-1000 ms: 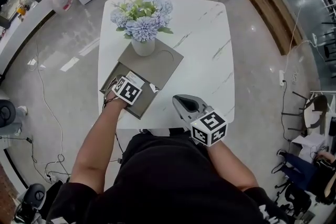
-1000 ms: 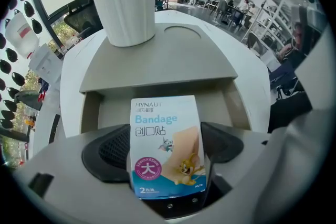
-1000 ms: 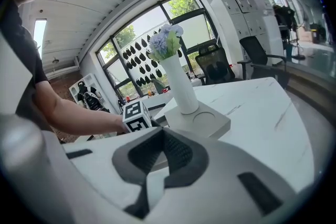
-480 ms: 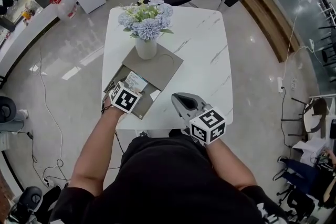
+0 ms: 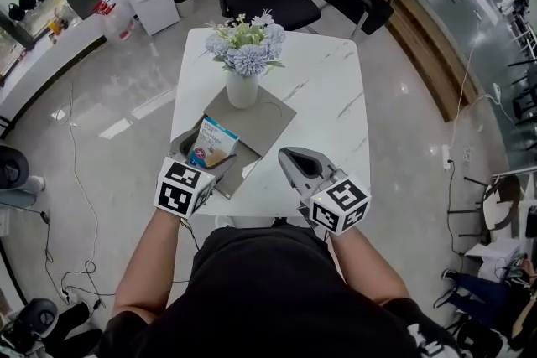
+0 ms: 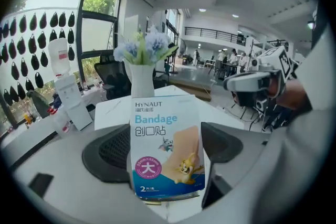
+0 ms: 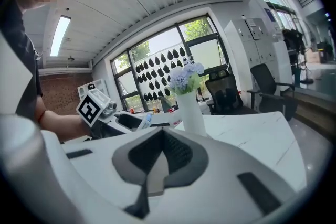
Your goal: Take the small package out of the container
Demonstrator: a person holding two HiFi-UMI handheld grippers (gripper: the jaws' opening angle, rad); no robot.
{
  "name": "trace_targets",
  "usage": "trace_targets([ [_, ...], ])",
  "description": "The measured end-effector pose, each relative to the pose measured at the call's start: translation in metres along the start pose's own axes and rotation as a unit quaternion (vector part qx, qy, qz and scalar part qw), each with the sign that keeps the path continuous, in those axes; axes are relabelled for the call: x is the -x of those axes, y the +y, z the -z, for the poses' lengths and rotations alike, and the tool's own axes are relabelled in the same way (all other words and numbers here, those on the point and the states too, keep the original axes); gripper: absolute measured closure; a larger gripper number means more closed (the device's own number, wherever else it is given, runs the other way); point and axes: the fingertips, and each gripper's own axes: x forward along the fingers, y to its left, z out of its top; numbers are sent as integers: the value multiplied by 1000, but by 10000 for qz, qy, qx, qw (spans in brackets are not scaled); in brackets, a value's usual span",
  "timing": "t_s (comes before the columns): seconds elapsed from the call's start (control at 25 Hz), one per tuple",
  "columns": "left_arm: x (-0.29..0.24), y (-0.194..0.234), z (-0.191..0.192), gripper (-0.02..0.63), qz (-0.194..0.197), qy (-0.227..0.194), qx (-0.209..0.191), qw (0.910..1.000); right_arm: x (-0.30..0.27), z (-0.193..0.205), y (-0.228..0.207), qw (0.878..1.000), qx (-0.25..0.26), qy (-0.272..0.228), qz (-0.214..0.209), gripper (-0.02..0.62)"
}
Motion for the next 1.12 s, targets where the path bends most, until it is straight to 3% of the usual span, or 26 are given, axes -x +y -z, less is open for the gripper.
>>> trace_targets([
  [0.2, 33, -2, -27, 187, -25, -848, 96, 9963, 6, -19, -2, 9998, 89, -177, 14, 597],
  [0.68, 85, -19, -49, 187, 306, -1896, 88, 9813, 14, -42, 8, 9981, 319, -517, 131, 597],
  [1.12, 101, -24, -47, 187, 209, -2019, -248, 9789, 13, -32, 13, 9980, 230, -555, 209, 596],
])
